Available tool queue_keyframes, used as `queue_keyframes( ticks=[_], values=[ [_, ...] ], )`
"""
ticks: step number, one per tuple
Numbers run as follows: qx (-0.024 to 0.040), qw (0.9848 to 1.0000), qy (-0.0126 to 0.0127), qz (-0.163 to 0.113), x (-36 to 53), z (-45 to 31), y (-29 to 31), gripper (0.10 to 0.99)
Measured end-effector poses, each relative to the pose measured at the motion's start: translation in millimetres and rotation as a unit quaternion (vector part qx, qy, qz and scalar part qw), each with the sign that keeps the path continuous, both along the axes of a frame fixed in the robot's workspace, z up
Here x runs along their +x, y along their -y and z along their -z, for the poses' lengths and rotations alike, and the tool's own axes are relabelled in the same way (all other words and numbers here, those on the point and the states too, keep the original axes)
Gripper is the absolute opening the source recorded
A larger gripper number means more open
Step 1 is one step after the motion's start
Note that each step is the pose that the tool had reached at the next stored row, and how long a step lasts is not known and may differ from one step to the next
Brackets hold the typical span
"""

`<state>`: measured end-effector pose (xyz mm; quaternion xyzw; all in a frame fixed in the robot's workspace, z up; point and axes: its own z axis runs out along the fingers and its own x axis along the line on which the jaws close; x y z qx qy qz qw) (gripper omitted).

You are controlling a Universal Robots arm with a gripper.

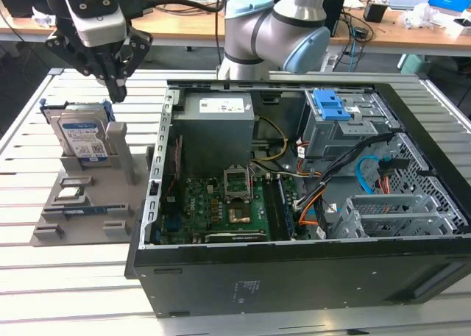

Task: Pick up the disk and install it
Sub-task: 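Reach for the disk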

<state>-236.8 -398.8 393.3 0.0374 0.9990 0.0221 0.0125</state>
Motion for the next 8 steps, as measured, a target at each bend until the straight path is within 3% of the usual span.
queue_keyframes(
  ticks=[8],
  values=[
    [0.0, 1.0, 0.0, 0.0, -20.6, 0.0, 0.0, 0.106]
  ],
)
